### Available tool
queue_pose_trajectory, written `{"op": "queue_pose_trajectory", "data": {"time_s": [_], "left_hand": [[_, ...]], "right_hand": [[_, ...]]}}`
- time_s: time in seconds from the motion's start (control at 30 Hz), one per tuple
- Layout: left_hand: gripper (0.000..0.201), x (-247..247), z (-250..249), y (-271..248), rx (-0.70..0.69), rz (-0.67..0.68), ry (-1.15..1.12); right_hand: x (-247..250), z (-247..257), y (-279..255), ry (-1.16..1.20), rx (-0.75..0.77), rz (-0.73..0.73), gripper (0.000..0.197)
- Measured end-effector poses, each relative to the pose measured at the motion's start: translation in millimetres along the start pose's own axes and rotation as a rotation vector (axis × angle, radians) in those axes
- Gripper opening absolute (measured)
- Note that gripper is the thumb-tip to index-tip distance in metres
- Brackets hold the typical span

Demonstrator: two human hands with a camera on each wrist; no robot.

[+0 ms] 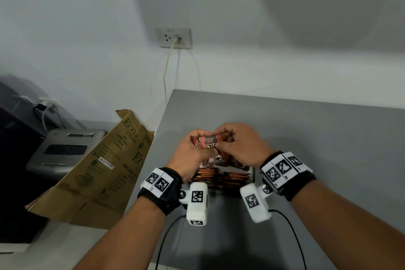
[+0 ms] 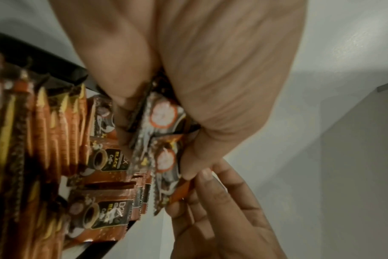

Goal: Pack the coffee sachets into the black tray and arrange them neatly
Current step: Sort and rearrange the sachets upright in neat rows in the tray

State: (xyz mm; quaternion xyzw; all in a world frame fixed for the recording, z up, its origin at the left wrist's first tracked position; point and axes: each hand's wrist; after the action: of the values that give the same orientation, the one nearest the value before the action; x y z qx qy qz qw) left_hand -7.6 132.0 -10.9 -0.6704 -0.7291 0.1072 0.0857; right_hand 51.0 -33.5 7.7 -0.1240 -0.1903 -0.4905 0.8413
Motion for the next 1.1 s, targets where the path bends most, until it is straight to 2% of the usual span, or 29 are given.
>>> {"op": "queue_pose_trajectory", "data": {"time_s": [0.07,0.17,0.23,0.33,0.43,0.6,0.73,0.8,0.87,0.93,1.03,1.1], "left_hand": [[0.039,0,-4,2,-0.009,-0.052,0.015],[0.03,9,-4,5,0.037,-0.202,0.017],[0.026,18,1,6,0.059,-0.261,0.048],[0.027,25,5,3,0.073,-0.254,0.071],[0.026,28,5,-2,0.068,-0.221,0.07],[0.025,31,6,-7,0.067,-0.194,0.076],[0.026,34,9,-7,0.068,-0.196,0.099],[0.027,36,10,-7,0.072,-0.192,0.117],[0.027,36,11,-7,0.075,-0.185,0.133],[0.026,35,11,-6,0.083,-0.18,0.135],[0.027,32,14,-5,0.108,-0.167,0.134],[0.028,31,14,-5,0.117,-0.152,0.127]], "right_hand": [[4,0,6,-0.029,-0.02,-0.061,0.016],[11,-5,12,-0.122,-0.078,-0.139,0.012],[10,-13,15,-0.242,-0.152,-0.089,0.013],[-2,-25,17,-0.384,-0.228,0.051,0.014],[-13,-33,18,-0.494,-0.245,0.1,0.011],[-20,-39,21,-0.647,-0.216,0.065,0.007],[-18,-36,19,-0.622,-0.112,0.01,0.013],[-17,-29,13,-0.599,-0.07,0.114,0.006],[-20,-24,5,-0.629,-0.075,0.332,0.019],[-26,-24,-1,-0.663,-0.11,0.481,0.033],[-29,-30,-3,-0.735,-0.113,0.514,0.049],[-28,-27,-5,-0.756,-0.072,0.511,0.053]]}}
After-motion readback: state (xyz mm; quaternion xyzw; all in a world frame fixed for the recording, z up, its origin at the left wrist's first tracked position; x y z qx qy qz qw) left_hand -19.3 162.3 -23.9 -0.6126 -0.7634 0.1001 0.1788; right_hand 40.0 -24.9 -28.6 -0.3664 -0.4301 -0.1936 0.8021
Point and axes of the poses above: each hand's wrist, its own y-axis towards the middle knuckle, its own x-axis out of the back of the hand, z = x × y, and after that the axes turned 7 degrees about y, right-handed
